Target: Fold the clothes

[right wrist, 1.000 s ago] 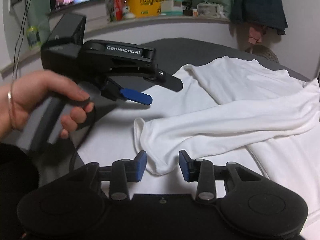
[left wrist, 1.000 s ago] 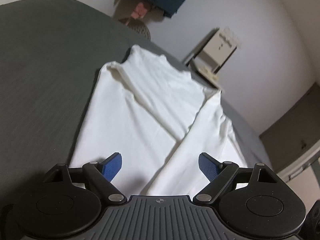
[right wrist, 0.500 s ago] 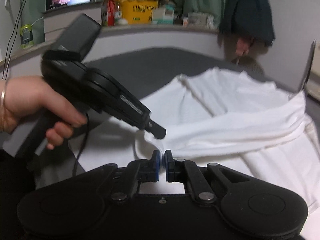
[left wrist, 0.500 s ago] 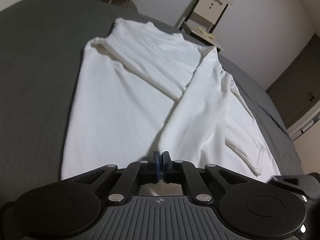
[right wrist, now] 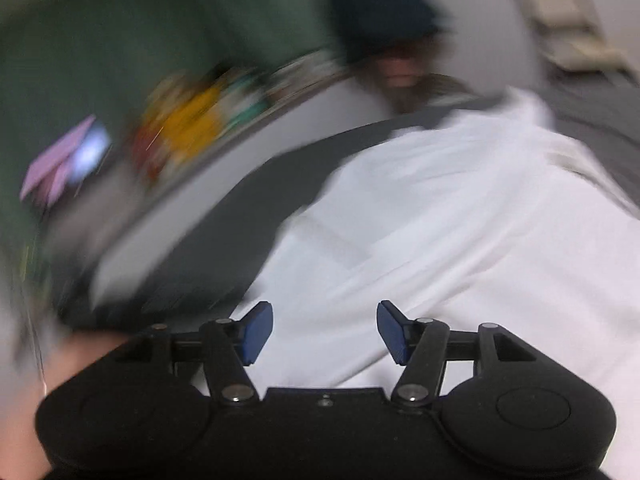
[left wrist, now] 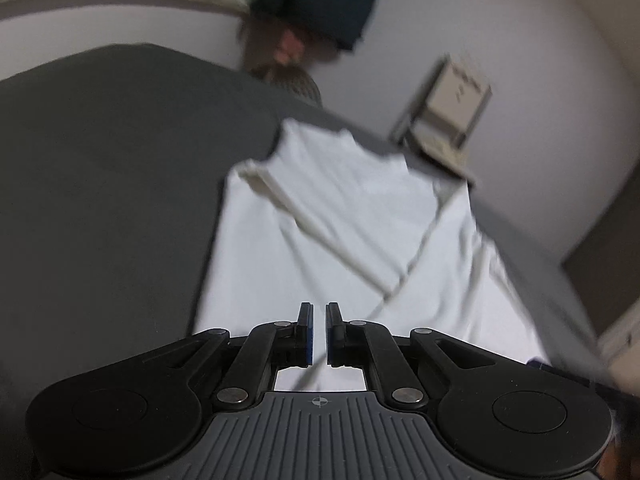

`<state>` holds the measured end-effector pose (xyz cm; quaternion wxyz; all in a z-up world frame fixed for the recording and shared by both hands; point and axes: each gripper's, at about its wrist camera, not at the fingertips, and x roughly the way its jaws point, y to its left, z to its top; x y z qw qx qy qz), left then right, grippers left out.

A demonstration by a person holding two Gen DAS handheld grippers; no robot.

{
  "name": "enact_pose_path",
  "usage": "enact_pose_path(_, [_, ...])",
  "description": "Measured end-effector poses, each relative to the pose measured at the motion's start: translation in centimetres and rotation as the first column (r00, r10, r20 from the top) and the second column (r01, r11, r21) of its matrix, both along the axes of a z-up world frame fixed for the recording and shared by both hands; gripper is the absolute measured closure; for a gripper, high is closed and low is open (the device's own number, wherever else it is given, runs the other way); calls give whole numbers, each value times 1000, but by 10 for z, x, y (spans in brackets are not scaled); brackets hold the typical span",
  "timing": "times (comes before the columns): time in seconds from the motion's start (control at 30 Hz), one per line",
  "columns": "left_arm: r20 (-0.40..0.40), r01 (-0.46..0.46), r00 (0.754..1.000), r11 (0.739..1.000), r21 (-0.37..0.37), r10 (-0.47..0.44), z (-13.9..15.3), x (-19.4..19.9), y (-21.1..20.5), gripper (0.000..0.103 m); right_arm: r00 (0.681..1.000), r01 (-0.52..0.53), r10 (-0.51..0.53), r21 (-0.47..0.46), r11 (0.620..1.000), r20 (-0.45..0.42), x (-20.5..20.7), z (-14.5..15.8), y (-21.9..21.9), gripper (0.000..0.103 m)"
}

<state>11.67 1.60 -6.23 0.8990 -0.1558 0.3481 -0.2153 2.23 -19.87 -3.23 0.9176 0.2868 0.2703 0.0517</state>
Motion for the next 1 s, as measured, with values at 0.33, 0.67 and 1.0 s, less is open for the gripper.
enact_pose_path(0.33, [27,169,985,938,-302,-168,-23,9,-52,99,918,394,-328,414,821,-222,96,-50,-184,37])
enact_pose_path(0.67, [-88,161,979,959,-232,-185,-69,28,-78,99,858,509,-471,466,724,-205,146,-72,-180,21])
enact_pose_path(1.0, [-76,157,980,949,-273,-184,-80,30,-77,99,754,631,-635,452,630,-167,113,-65,-214,22])
